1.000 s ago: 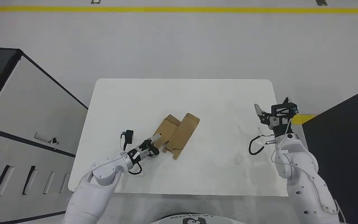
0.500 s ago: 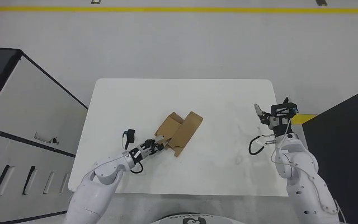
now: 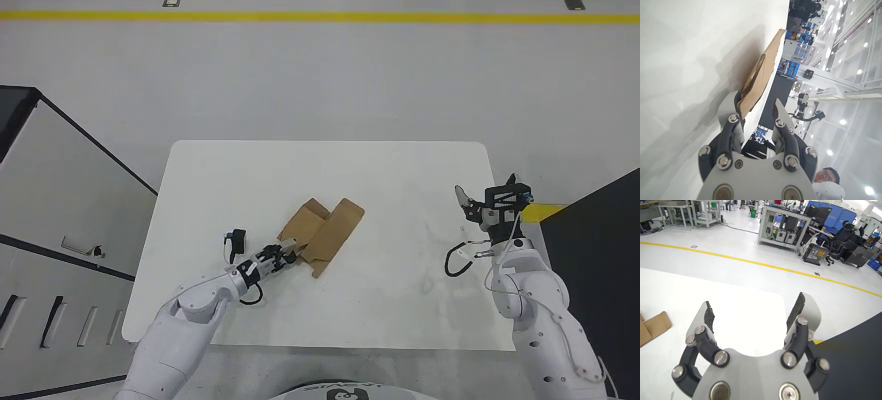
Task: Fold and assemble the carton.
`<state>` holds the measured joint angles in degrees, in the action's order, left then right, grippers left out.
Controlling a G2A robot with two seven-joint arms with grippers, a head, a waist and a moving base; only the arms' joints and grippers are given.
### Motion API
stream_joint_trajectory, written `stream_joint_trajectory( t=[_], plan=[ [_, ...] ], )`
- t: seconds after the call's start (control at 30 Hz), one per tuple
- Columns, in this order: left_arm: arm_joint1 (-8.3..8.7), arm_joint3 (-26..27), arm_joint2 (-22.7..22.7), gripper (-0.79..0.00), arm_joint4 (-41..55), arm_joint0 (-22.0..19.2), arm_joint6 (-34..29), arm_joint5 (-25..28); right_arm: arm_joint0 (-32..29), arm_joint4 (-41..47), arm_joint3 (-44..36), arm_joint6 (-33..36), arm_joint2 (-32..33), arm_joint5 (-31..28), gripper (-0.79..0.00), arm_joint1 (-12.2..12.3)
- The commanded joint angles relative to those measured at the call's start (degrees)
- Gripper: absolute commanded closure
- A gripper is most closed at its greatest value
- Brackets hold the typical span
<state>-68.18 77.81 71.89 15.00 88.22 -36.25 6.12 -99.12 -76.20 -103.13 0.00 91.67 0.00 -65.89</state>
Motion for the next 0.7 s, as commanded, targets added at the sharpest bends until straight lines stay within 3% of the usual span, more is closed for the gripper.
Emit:
stream_joint_trajectory(
  t=[0.0, 0.03, 0.1, 0.13, 0.4, 0.67],
  plan=[
    [-0.04, -0.43, -0.21, -0.308, 0.21, -0.34, -0.09, 0.07, 0.0, 0.0, 0.0, 0.0, 0.0, 0.0, -0.785, 0.0],
    [-0.06, -0.63, -0.31, -0.296, 0.33, -0.54, -0.14, 0.06, 0.0, 0.0, 0.0, 0.0, 0.0, 0.0, -0.785, 0.0],
    [-0.12, -1.01, -0.5, -0.074, 0.68, -0.83, 0.0, 0.02, 0.0, 0.0, 0.0, 0.0, 0.0, 0.0, -0.785, 0.0],
    [-0.13, -1.17, -0.54, 0.0, 0.84, -0.97, 0.08, 0.05, 0.0, 0.0, 0.0, 0.0, 0.0, 0.0, -0.785, 0.0],
    [0.35, 0.95, 0.25, 0.0, 0.12, -0.78, -3.28, 2.73, 0.0, 0.0, 0.0, 0.0, 0.0, 0.0, -0.785, 0.0],
    [2.26, 13.57, 5.42, 0.0, -3.52, 4.53, -10.25, 3.13, 0.0, 0.0, 0.0, 0.0, 0.0, 0.0, -0.785, 0.0]
  ],
)
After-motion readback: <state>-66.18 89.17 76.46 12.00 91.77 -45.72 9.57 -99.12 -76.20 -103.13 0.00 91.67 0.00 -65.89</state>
